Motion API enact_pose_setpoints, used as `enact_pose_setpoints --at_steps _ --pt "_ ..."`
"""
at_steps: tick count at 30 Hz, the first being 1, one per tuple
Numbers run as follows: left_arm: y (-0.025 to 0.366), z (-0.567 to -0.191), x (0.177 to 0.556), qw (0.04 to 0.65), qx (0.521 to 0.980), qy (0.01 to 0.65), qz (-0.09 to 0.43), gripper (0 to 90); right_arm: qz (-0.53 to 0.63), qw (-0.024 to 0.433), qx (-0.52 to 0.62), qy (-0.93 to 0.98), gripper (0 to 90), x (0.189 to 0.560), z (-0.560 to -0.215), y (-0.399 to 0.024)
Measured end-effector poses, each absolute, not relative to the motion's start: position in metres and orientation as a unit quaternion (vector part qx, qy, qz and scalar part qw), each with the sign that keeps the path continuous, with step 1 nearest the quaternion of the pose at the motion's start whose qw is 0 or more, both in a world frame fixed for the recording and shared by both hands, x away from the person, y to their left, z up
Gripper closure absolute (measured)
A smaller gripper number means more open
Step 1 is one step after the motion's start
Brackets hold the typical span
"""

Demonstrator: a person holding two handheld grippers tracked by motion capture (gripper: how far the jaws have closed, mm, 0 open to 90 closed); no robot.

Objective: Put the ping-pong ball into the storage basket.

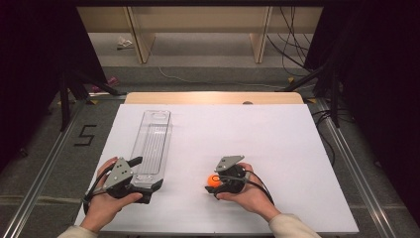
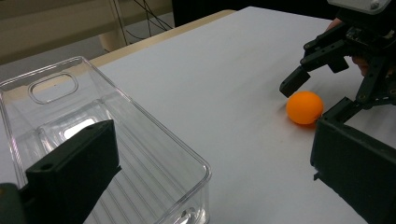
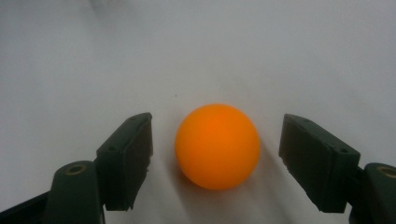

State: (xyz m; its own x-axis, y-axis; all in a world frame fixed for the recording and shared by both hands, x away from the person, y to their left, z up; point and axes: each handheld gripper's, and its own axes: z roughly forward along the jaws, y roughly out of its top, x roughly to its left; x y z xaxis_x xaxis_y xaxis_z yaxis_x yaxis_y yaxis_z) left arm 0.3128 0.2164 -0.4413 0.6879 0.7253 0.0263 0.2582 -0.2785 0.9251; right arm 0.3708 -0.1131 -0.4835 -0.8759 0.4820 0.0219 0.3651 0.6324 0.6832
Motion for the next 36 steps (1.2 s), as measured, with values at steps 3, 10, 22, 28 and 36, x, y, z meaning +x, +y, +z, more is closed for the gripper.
enact_pose_setpoints --at_steps 3,10,22,28,36 --pt "0.2163 -0.4413 0.3126 0.507 0.766 0.322 0.230 0.7 0.358 0.080 0.235 0.900 28.3 0.3708 -0.4840 -0.1132" --pt "0.2163 -0.4414 0.3127 0.507 0.766 0.322 0.230 0.8 0.357 0.079 0.232 0.901 31.4 0.3706 -0.4842 -0.1129" --pt "0.2162 -0.4414 0.3127 0.507 0.766 0.321 0.230 1.0 0.356 0.080 0.231 0.902 37.1 0.3703 -0.4835 -0.1122" --pt "0.2169 -0.4412 0.3127 0.508 0.765 0.322 0.230 1.0 0.353 0.078 0.226 0.905 38.9 0.3706 -0.4845 -0.1086" --pt "0.2165 -0.4413 0.3125 0.509 0.765 0.322 0.229 1.0 0.354 0.078 0.226 0.904 42.9 0.3711 -0.4844 -0.1097"
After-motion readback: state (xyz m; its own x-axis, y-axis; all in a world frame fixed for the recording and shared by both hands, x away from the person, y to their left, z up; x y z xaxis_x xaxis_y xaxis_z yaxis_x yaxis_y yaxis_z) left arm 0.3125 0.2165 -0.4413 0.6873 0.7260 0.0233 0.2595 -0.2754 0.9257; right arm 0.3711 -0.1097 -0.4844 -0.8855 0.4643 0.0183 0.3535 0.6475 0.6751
